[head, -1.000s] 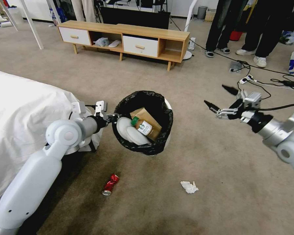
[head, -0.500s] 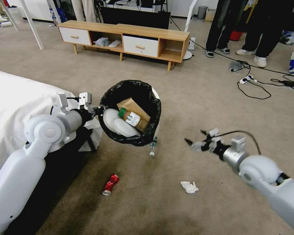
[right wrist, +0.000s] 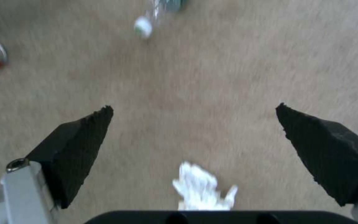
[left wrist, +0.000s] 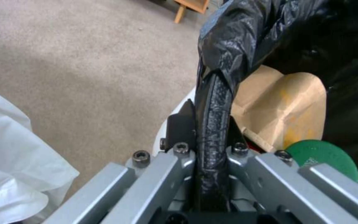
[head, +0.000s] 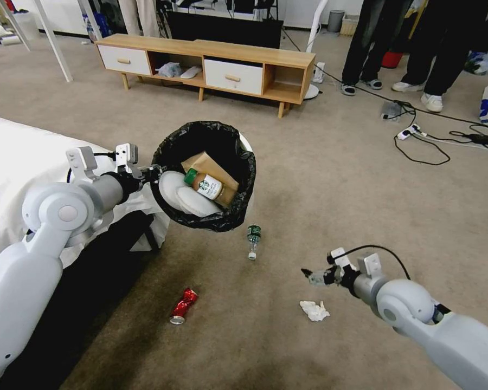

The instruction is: Pick up the trash bin and place the garbage on the floor into it.

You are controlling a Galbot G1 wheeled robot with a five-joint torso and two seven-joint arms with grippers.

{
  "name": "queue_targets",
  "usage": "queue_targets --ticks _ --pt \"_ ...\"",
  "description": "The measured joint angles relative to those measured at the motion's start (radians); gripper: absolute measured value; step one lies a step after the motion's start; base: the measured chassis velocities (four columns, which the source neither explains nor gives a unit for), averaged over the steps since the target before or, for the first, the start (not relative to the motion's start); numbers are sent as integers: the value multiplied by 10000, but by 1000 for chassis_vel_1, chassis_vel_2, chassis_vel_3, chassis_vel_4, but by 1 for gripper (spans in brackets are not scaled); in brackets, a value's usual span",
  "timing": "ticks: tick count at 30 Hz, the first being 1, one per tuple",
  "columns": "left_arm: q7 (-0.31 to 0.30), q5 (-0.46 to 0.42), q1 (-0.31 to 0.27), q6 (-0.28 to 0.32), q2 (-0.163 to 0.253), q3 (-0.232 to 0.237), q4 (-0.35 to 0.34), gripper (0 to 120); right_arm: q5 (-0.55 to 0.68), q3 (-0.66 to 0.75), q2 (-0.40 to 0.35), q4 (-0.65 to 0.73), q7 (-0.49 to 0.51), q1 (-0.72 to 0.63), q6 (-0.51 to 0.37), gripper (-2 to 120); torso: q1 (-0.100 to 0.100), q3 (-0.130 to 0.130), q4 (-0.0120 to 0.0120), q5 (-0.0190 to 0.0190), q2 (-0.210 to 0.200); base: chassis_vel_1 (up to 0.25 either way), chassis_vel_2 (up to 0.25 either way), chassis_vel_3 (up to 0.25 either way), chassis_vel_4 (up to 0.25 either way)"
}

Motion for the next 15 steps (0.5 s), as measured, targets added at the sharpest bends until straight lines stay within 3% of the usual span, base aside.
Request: queue_targets --ticks 15 --pt "-3 25 125 0 -182 -63 -52 2 -152 -1183 440 -1408 -166 23 53 100 0 0 0 1 0 0 0 0 0"
